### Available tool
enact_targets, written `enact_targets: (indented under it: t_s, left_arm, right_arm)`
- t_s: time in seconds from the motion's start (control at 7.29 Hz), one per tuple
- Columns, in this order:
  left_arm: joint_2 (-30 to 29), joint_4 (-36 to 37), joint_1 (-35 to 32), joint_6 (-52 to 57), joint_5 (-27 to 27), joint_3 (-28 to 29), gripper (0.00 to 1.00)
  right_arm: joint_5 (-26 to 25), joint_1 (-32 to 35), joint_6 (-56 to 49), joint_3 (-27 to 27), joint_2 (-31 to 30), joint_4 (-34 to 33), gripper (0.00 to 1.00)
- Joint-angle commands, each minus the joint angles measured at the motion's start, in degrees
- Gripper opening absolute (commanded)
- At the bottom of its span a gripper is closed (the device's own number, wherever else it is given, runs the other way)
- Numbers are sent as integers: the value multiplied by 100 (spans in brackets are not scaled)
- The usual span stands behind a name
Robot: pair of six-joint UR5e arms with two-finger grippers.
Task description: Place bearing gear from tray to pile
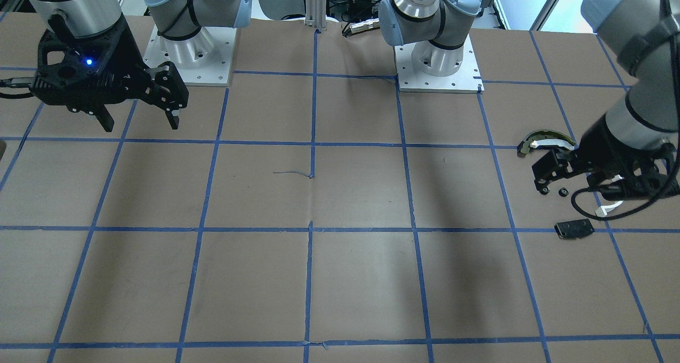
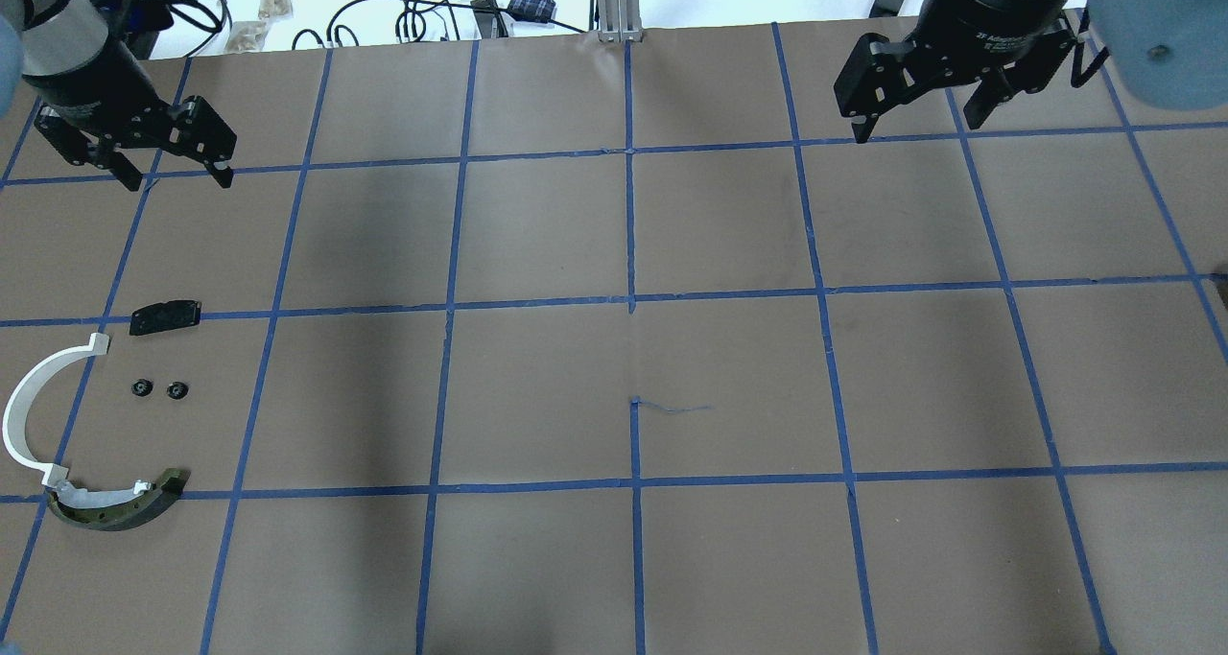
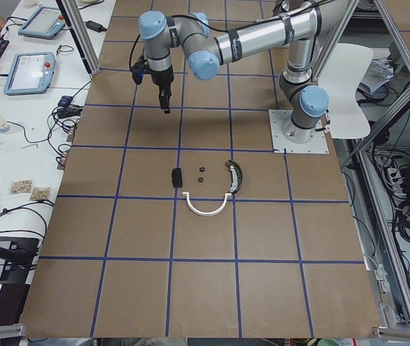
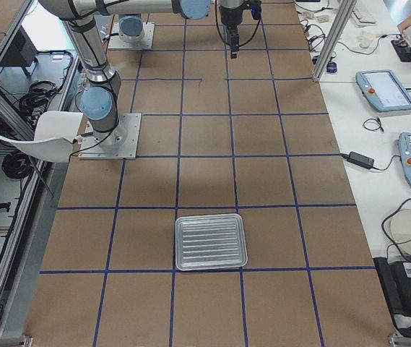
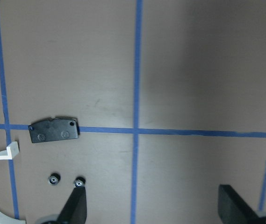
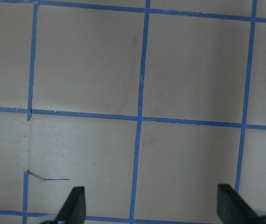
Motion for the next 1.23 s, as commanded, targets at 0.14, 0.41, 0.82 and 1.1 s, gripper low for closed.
enact_targets:
  t_s: [0.14,0.41,0.82,1.1]
  left_arm:
    - [764,-422,-900,-219,-539,-105,100]
    - [756,-414,-1069,-219,-583,-271,100]
    - [932,-423,-1175,-201,-503,-571,100]
    - [932,-423,-1166,-210,-495,-571,100]
  right_arm:
    - [-2,-2,0,2,0,-1,100]
    - [-37,-2,0,2,-9,8,100]
    - [-19,-2,0,2,0,-9,100]
    - [-2,-2,18,19,0,-18,100]
